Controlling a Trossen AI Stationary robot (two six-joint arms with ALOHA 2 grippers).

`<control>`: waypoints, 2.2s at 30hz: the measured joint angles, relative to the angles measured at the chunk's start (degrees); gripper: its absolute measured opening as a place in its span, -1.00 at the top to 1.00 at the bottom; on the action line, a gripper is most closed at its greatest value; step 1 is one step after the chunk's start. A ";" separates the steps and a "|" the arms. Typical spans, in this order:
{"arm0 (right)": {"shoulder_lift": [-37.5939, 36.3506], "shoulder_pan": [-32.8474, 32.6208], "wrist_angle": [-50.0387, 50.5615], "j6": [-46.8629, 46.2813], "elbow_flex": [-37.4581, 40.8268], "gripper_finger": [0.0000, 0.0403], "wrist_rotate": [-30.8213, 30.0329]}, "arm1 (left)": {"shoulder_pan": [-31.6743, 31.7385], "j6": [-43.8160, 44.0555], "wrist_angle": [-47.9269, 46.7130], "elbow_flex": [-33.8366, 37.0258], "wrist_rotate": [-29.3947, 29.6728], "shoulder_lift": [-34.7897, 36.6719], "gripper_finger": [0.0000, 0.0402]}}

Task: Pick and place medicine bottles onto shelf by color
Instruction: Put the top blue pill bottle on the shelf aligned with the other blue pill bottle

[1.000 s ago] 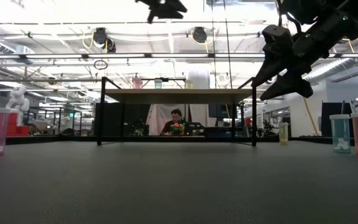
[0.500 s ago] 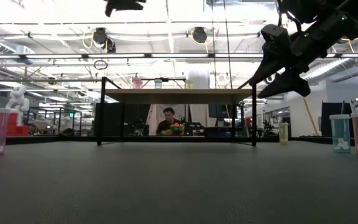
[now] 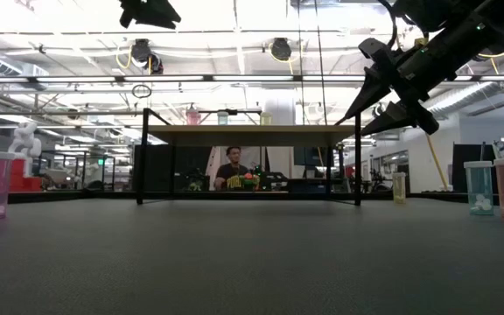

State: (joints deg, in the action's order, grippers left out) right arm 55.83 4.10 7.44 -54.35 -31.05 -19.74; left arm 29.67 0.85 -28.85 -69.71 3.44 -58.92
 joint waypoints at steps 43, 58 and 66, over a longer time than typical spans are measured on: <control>0.02 -8.86 -6.36 12.45 0.00 -0.03 3.02 | -69.82 96.29 -27.71 15.89 27.88 -10.34 0.29; 0.02 -11.72 -6.29 13.56 0.00 -0.03 1.76 | -73.03 102.08 -28.06 15.89 20.43 -14.32 0.29; 0.02 -11.72 -6.29 14.56 0.00 -0.03 1.64 | -73.70 103.36 -28.73 15.89 19.10 -14.32 0.28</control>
State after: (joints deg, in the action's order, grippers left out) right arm 55.86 -7.62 1.15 -39.79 -31.05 -18.11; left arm -44.03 104.22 -57.58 -53.82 22.53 -73.23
